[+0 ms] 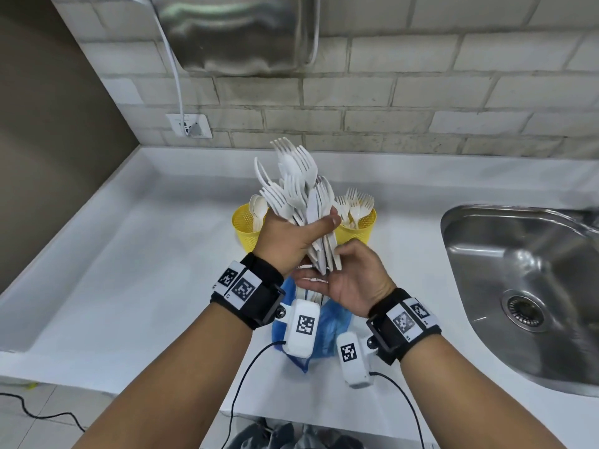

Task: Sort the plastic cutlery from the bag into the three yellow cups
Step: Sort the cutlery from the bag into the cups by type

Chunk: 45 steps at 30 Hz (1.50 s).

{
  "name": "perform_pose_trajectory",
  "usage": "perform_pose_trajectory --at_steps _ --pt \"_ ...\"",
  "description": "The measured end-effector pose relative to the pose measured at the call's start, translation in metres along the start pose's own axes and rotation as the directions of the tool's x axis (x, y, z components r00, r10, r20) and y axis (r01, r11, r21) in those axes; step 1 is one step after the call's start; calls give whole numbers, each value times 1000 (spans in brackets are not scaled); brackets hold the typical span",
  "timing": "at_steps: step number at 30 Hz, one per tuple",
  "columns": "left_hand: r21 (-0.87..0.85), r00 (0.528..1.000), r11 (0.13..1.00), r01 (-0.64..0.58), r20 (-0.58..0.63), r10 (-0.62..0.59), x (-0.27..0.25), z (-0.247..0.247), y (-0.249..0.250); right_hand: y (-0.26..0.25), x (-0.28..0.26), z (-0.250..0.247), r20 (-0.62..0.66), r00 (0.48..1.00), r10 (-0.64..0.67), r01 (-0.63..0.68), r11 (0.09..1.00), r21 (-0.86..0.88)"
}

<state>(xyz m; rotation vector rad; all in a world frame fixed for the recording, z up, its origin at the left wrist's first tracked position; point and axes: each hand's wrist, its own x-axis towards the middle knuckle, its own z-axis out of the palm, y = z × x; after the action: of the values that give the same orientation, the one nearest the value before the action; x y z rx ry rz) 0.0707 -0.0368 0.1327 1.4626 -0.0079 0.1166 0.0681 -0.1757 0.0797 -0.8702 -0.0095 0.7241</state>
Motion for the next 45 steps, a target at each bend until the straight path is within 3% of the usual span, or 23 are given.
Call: perform_pose_trajectory --at_steps 4,8,13,17,22,29,33,36,43,45 --pt "11 998 998 -57 -14 57 -4 6 3 -15 4 9 -30 997 -75 80 955 284" --pt "109 994 989 -103 50 98 -6 11 -4 -29 10 26 -107 984 -139 149 985 90" --pt "134 989 986 -103 120 87 -2 13 -9 -25 9 29 -165 976 -145 151 988 24" --pt "176 989 973 -146 55 139 2 14 -11 -23 11 29 -197 975 -99 84 993 -82" --pt "129 991 983 -130 9 130 5 12 -14 -26 8 24 -184 982 -37 50 996 69" --pt "62 992 997 -53 117 45 -2 11 -18 -25 18 16 -194 981 -19 58 979 197" --pt "105 993 994 -40 113 28 -1 10 -16 -27 21 20 -291 956 -31 77 986 148" --pt "132 995 989 -59 86 48 0 11 -15 -31 16 22 -263 964 -41 82 985 149" --pt "7 996 999 -53 70 52 4 6 -10 -34 0 10 -295 955 2 16 998 60" --pt "-48 994 998 -46 95 50 3 6 -7 -34 -3 8 -308 951 -38 46 999 18"
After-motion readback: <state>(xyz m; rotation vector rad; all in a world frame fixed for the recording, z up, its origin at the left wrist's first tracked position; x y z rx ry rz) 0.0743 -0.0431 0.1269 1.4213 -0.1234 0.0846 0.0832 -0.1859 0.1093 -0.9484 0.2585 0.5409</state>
